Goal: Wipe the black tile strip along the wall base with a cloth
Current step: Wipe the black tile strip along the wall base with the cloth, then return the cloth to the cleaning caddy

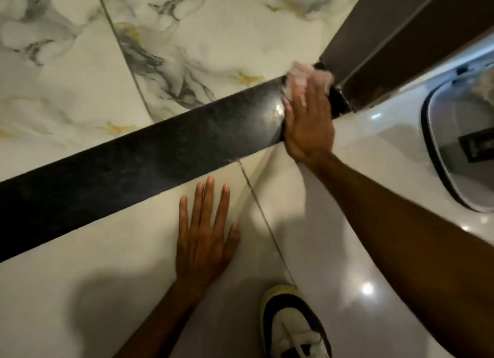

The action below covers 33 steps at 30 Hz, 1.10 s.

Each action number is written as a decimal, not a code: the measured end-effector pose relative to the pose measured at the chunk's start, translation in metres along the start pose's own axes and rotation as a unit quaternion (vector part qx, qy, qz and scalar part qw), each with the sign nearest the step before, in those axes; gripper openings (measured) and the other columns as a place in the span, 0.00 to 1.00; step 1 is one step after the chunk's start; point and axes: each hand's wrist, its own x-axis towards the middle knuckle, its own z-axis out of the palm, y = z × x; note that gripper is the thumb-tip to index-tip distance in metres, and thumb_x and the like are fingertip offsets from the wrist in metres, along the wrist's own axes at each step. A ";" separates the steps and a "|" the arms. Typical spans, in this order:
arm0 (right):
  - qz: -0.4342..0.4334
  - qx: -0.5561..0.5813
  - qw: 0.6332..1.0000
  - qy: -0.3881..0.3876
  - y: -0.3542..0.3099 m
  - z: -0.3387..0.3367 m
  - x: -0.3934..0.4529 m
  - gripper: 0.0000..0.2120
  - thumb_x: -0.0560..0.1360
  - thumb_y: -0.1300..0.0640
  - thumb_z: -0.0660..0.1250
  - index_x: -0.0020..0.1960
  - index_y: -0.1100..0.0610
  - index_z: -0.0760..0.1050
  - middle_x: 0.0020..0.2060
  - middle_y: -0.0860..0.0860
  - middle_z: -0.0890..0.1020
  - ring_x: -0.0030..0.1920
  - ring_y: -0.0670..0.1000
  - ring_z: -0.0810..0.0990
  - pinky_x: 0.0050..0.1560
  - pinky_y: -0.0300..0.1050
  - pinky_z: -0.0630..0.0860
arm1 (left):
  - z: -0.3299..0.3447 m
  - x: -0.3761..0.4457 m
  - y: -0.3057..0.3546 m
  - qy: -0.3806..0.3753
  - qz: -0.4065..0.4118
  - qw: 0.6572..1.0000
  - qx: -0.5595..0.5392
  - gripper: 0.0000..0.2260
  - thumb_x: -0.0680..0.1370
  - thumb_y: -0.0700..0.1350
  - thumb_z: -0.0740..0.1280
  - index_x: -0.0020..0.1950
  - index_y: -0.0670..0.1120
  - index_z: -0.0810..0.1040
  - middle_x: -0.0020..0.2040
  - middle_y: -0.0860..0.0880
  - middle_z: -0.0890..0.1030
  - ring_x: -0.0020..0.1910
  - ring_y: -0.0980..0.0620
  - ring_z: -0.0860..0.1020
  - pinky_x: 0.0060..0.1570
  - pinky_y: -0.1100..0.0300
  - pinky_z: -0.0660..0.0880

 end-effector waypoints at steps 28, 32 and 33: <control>0.244 0.137 0.876 -0.392 -0.013 -0.197 -0.203 0.32 0.83 0.68 0.62 0.84 0.51 0.65 0.80 0.57 0.73 0.76 0.61 0.76 0.72 0.54 0.81 | -0.203 -0.035 0.063 -0.173 0.019 0.983 -0.059 0.37 0.86 0.65 0.49 0.90 0.46 0.51 0.90 0.40 0.51 0.89 0.39 0.49 0.87 0.37 0.48; 0.342 0.213 0.843 -0.356 -0.007 -0.362 -0.246 0.20 0.86 0.64 0.59 0.76 0.55 0.75 0.65 0.61 0.85 0.59 0.66 0.86 0.62 0.61 0.86 | -0.355 -0.081 0.117 -0.190 0.074 0.977 -0.055 0.34 0.86 0.62 0.52 0.88 0.44 0.58 0.89 0.38 0.57 0.87 0.36 0.57 0.86 0.37 0.55; 0.355 0.235 0.845 -0.324 -0.003 -0.404 -0.251 0.20 0.86 0.64 0.59 0.76 0.55 0.75 0.64 0.61 0.85 0.55 0.65 0.88 0.59 0.61 0.87 | -0.392 -0.085 0.133 -0.194 0.098 0.975 -0.050 0.34 0.87 0.61 0.52 0.88 0.44 0.60 0.88 0.39 0.58 0.87 0.36 0.60 0.86 0.39 0.55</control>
